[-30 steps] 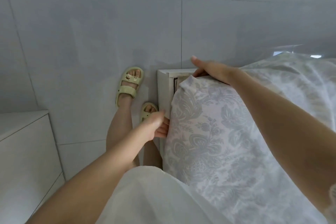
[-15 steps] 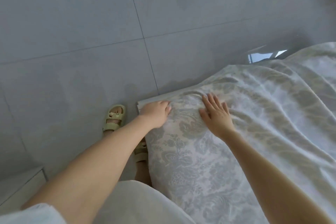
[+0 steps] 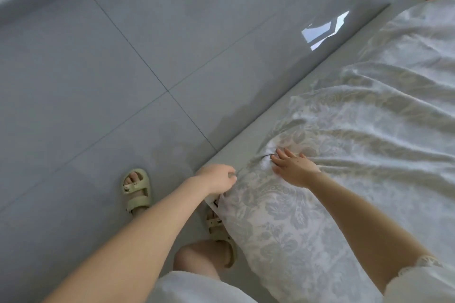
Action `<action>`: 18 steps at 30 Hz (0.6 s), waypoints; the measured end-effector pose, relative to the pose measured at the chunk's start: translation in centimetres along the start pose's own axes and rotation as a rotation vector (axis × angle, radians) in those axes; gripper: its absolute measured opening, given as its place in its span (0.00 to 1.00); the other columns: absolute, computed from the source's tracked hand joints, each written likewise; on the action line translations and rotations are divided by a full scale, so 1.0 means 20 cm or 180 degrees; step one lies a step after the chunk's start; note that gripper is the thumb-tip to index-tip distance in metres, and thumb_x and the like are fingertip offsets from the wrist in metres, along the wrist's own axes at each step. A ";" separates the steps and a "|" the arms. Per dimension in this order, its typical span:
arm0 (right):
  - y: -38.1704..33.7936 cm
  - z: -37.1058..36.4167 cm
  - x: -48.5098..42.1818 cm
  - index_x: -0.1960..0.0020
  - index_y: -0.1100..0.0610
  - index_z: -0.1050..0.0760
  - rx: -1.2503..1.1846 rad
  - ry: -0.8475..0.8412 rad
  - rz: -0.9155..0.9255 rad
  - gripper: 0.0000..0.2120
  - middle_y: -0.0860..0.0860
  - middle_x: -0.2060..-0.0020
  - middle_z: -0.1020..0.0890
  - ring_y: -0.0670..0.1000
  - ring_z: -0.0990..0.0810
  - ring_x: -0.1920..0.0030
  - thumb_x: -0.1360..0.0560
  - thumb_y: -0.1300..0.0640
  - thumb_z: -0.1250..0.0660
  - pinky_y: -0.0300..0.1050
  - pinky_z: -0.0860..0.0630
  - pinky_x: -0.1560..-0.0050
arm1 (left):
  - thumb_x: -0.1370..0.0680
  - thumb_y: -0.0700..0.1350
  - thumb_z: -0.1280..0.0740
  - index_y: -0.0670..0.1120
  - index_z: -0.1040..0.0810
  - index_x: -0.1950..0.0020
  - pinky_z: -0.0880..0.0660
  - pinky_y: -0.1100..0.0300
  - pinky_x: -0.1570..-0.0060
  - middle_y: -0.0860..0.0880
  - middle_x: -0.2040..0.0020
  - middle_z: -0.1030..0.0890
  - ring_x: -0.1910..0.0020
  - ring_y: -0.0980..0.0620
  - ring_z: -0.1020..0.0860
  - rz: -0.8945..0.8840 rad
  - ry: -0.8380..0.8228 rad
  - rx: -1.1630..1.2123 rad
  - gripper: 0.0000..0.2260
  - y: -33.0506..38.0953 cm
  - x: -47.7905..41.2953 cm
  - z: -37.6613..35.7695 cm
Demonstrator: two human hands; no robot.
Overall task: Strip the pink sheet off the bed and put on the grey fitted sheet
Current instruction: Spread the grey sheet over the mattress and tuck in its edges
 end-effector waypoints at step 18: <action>0.33 0.59 0.29 0.55 0.59 0.23 -0.2913 -0.0034 -0.0438 0.14 0.53 0.56 0.21 0.49 0.25 0.57 0.19 0.55 0.45 0.41 0.28 0.54 | 0.19 0.41 0.41 0.41 0.22 0.41 0.33 0.63 0.51 0.44 0.43 0.19 0.42 0.47 0.24 -0.0675 0.0611 -0.1063 0.12 1.30 0.03 1.64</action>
Point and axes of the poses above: each hand's wrist, its own x-axis away from the middle knuckle, its own z-axis out of the back of the hand, y = z × x, the point moved 1 cm from there along -x, towards the middle knuckle
